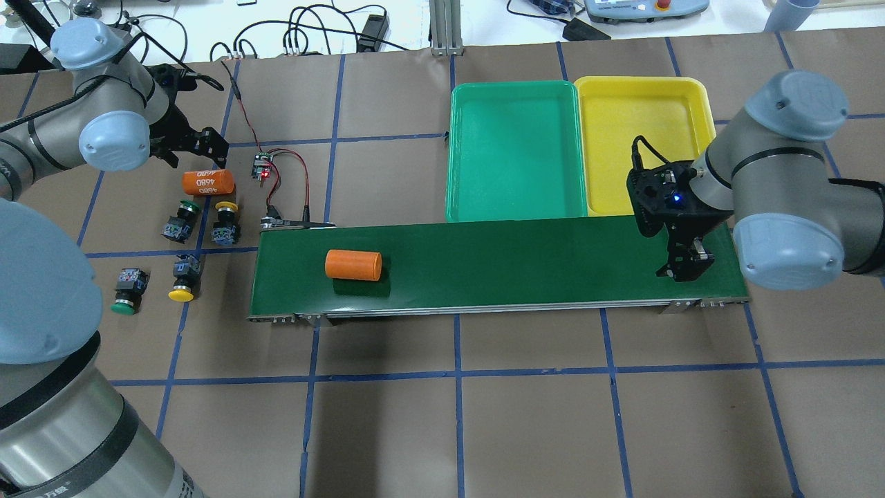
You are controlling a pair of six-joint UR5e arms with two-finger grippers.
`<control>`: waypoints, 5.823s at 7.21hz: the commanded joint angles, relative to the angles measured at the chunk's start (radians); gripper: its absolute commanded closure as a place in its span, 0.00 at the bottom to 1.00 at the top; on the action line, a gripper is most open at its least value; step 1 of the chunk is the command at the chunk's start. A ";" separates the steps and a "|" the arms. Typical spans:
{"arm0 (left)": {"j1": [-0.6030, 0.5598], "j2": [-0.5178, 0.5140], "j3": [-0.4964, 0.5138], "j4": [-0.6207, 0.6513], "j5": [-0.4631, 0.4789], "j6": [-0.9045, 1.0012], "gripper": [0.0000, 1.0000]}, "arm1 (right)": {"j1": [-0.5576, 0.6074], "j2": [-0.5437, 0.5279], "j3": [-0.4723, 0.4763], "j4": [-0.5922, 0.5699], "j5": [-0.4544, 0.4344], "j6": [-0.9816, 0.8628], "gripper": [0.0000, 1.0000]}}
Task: Sort buttons by color to trays
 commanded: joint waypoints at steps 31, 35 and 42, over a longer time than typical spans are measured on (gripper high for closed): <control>-0.255 0.411 -0.415 -0.191 -0.021 -0.194 0.74 | 0.145 0.216 -0.490 0.377 -0.056 0.135 0.00; -0.264 0.469 -0.413 -0.218 -0.059 -0.203 0.00 | 0.143 0.222 -0.479 0.400 -0.067 0.201 0.00; -0.031 0.383 -0.173 -0.339 0.030 -0.065 0.00 | 0.146 0.273 -0.394 0.282 -0.105 0.201 0.00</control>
